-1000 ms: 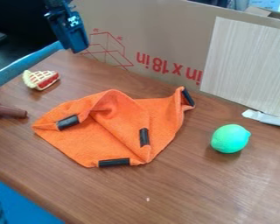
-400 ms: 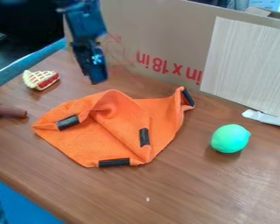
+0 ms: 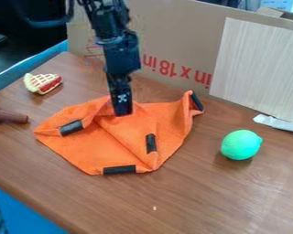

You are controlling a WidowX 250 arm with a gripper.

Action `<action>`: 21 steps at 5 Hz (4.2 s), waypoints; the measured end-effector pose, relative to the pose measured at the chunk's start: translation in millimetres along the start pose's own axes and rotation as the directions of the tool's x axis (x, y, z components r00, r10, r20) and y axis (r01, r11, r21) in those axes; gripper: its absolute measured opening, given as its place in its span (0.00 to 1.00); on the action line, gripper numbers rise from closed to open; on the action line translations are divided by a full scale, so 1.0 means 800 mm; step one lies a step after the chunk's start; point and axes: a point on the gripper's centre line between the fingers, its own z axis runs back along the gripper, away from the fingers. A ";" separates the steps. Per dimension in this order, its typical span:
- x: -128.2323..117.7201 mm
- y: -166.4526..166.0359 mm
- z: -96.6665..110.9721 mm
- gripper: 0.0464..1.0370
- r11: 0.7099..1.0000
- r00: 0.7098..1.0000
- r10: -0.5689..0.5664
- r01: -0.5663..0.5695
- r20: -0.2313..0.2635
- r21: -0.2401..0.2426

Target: Unfold the cloth from bottom right to top left

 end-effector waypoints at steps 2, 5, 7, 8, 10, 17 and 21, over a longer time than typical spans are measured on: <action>0.026 -0.032 -0.013 0.96 0.943 0.937 -0.326 0.313 -0.124 -0.112; 0.049 -0.055 -0.051 0.96 0.791 0.739 -0.612 0.580 -0.280 -0.198; 0.060 -0.056 -0.064 0.96 0.771 0.704 -0.631 0.615 -0.325 -0.166; 0.057 -0.056 -0.072 0.96 0.776 0.708 -0.626 0.606 -0.326 -0.174; 0.052 -0.057 -0.082 0.96 0.776 0.703 -0.627 0.599 -0.335 -0.197; 0.011 -0.046 -0.087 0.03 0.813 0.761 -0.581 0.527 -0.290 -0.246; 0.010 0.006 0.039 0.00 0.888 0.902 -0.431 0.427 0.014 -0.170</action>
